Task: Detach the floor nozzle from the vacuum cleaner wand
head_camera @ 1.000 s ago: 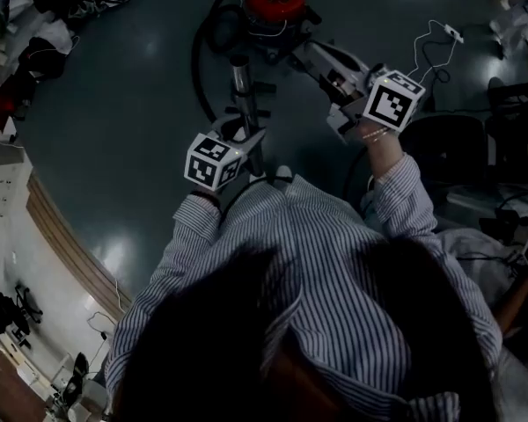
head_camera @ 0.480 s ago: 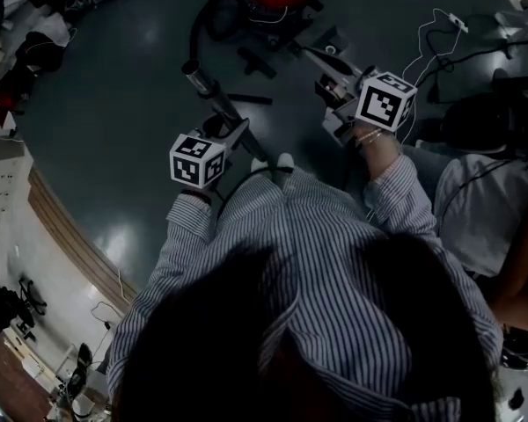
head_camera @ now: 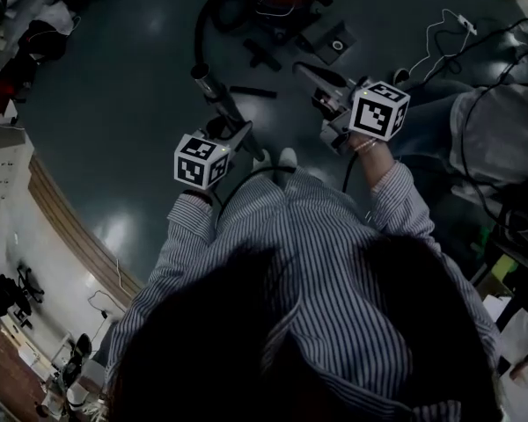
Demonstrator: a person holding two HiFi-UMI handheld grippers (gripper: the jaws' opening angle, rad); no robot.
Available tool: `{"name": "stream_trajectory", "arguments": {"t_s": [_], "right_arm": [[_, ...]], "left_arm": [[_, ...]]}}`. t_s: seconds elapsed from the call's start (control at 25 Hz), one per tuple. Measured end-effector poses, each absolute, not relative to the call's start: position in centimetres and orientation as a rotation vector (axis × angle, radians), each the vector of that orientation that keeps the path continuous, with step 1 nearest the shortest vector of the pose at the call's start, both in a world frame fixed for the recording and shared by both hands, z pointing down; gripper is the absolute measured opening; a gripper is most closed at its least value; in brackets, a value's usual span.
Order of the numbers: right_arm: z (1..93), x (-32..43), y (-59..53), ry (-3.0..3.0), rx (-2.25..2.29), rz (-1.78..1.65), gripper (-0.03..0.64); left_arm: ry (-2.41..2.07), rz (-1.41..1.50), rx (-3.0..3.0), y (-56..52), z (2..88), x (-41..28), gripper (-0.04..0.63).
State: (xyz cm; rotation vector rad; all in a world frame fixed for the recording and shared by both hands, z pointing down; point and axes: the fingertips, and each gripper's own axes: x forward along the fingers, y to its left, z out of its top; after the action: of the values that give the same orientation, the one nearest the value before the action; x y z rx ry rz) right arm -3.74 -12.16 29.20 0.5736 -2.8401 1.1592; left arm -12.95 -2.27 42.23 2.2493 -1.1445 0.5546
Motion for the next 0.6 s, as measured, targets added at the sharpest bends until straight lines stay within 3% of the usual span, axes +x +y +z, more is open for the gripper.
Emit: {"name": "stream_trajectory", "arguments": {"t_s": [0.6], "right_arm": [[32.0, -7.9, -9.3, -2.768, 0.326, 1.112, 0.002]], "left_arm": [[-1.195, 0.55, 2.196, -0.7, 43.5, -13.3, 0.183]]}}
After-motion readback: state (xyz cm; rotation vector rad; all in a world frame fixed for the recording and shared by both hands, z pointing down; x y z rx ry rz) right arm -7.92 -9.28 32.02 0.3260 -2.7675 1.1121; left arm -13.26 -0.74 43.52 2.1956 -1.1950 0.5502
